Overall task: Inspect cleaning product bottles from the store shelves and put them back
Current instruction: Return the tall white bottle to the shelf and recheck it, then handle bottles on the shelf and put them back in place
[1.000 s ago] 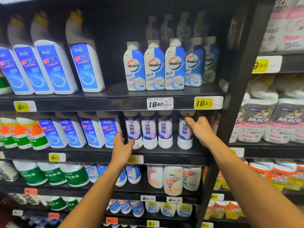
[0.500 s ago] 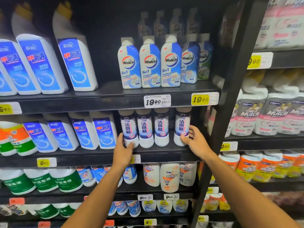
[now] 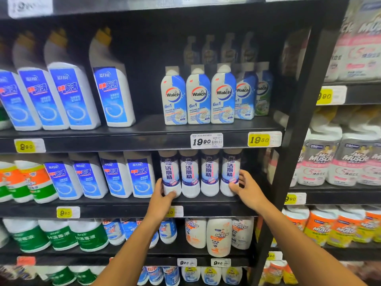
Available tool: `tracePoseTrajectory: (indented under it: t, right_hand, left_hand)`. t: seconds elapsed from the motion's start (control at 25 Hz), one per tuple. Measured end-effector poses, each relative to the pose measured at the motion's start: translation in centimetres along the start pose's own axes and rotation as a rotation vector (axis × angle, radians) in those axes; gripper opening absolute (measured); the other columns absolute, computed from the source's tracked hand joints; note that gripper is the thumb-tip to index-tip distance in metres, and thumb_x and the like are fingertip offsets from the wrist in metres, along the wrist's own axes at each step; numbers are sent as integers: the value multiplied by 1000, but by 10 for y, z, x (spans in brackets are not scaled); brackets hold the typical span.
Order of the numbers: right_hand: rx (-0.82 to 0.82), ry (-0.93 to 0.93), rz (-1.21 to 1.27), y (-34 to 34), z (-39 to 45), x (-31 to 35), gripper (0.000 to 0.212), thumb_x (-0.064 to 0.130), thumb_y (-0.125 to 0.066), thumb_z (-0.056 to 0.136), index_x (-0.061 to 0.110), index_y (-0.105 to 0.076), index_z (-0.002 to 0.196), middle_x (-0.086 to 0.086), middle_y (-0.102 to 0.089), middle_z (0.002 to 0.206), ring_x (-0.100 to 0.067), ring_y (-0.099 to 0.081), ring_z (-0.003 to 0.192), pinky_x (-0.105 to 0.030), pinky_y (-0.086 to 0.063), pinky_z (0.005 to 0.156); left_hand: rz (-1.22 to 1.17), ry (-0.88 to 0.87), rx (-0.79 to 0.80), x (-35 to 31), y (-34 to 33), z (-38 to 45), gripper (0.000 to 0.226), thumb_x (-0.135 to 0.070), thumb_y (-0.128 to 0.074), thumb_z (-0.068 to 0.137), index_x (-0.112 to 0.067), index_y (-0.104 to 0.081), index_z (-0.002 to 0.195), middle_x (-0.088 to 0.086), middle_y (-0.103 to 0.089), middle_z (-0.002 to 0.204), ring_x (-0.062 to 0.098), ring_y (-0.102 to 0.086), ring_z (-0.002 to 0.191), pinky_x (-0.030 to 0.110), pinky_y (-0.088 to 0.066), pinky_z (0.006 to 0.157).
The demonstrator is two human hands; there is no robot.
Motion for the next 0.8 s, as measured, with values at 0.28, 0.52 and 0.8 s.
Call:
tracePoseTrajectory:
  t: [0.28,0.52,0.8]
  right_hand:
    - [47,-78,-637,25,-14,47,27,39,-65,90,20,-55,107,-4,-67,114,-27,-63,103,-31,-40,75]
    - [205,163,-342,-38,-46,112,17,23,-63,92,15,-69,79,0,-73,70,-12,-65,63,-31,-51,65]
    - [437,310,38,-129,-80,151,16,8,-63,94,17,-74,85,2,-77,84,-7,-70,82,-16,-53,76]
  left_hand:
    - [-38,25,-25,-18,32,-20,50,-12,-59,96,-16,-44,143,2,-51,145,15,-50,127,27,-40,101]
    - [-128,-15,-58,-40,61,-64,17,-11,-62,93,-18,-67,107,3,-73,105,17,-69,101,24,-52,78]
    - [-128,23,-138,-16,104,-117,13,-3,-57,93,-10,-68,98,5,-77,87,16,-72,81,29,-54,78]
Point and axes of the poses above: each hand's wrist, its own z-axis towards the middle knuckle, its own y-axis out of the back of the hand, x = y × z, the point moved 9 cm from there along z, towards the middle knuckle
